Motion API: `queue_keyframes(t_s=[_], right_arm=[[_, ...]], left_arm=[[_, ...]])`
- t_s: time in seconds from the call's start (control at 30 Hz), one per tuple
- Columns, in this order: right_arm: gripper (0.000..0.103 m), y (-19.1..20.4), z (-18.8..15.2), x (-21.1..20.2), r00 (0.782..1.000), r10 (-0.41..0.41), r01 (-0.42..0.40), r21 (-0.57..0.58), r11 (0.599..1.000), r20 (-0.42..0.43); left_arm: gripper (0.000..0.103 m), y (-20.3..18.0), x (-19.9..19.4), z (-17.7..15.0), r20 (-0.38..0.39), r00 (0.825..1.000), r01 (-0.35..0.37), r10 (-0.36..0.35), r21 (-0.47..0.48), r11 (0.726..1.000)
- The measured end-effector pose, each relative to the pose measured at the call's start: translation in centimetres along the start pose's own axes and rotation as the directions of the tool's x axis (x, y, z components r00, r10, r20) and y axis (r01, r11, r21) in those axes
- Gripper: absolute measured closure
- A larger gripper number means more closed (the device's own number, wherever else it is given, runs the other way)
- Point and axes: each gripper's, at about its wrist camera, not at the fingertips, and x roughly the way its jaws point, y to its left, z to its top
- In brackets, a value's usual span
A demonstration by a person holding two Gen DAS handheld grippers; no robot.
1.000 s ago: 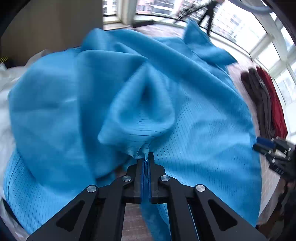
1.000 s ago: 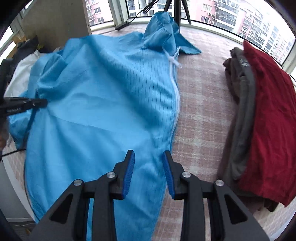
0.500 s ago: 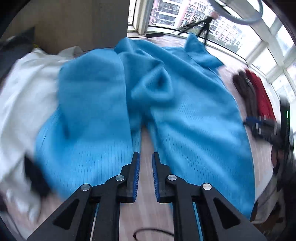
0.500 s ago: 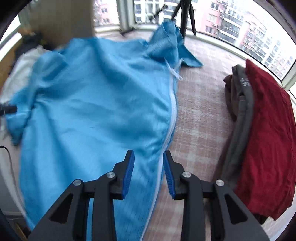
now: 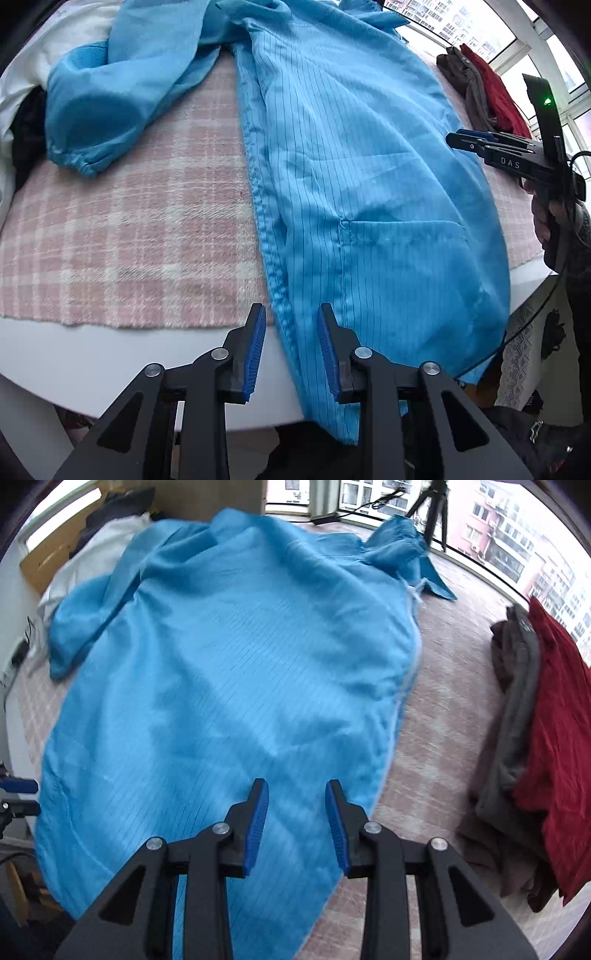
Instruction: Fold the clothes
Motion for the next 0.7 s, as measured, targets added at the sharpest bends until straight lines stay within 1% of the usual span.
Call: queue_keyframes(t_s=[0.07,0.1,0.13,0.17,0.2,0.3,0.37,0.43,0.53,0.6,0.7], right_arm=[[0.071,0.4,0.1,0.4,1.000,-0.008,0.008,-0.009,1.000,-0.006],[0.071,0.6,0.1,0.6,1.000,-0.012,0.012,-0.010,1.000,-0.008],[0.071,0.6,0.2,0.7,1.000,-0.015,0.015,-0.007,1.000,-0.006],[0.071,0.6,0.3,0.8,1.000,-0.016,0.016,-0.005,1.000,0.000],[0.071,0.6,0.4,0.9,1.000,-0.017,0.017,-0.002,1.000,0.006],[0.071,0.4,1.1,1.3,0.999,-0.030,0.030,0.020,0.999,0.015],[0.069,0.2,1.7,1.6,0.999,-0.040,0.039,0.036,0.999,0.020],[0.067,-0.1,2.2,1.8,0.999,-0.047,0.046,0.056,0.997,0.013],[0.067,-0.4,2.0,0.6,0.999,-0.032,0.031,0.092,0.995,0.006],[0.067,-0.4,0.6,-1.8,0.999,0.015,-0.020,0.096,0.995,0.048],[0.065,-0.8,-3.5,-6.2,0.990,0.092,-0.105,0.122,0.987,0.106]], left_arm=[[0.078,0.0,0.5,0.5,0.003,1.000,-0.009,0.009,0.008,1.000],[0.081,0.0,0.5,0.8,0.007,1.000,-0.008,0.008,0.012,1.000],[0.087,0.0,0.5,1.0,0.012,1.000,-0.007,0.007,0.016,1.000],[0.089,-0.1,0.4,1.3,0.016,1.000,-0.006,0.005,0.020,1.000],[0.097,-0.1,0.4,1.5,0.020,1.000,-0.004,0.003,0.024,1.000],[0.099,-0.3,0.7,2.5,0.023,1.000,0.009,-0.010,0.023,1.000],[0.099,0.0,0.6,2.6,0.025,1.000,0.007,-0.007,0.008,1.000],[0.096,-0.1,0.5,2.6,0.032,0.999,-0.007,0.008,-0.026,1.000],[0.091,0.3,-1.3,2.0,0.053,0.999,0.010,-0.008,-0.041,0.999],[0.085,0.6,-3.0,0.8,0.068,0.997,0.027,-0.023,-0.051,0.998],[0.085,0.9,-4.5,-2.2,0.073,0.997,0.034,-0.028,-0.081,0.996]])
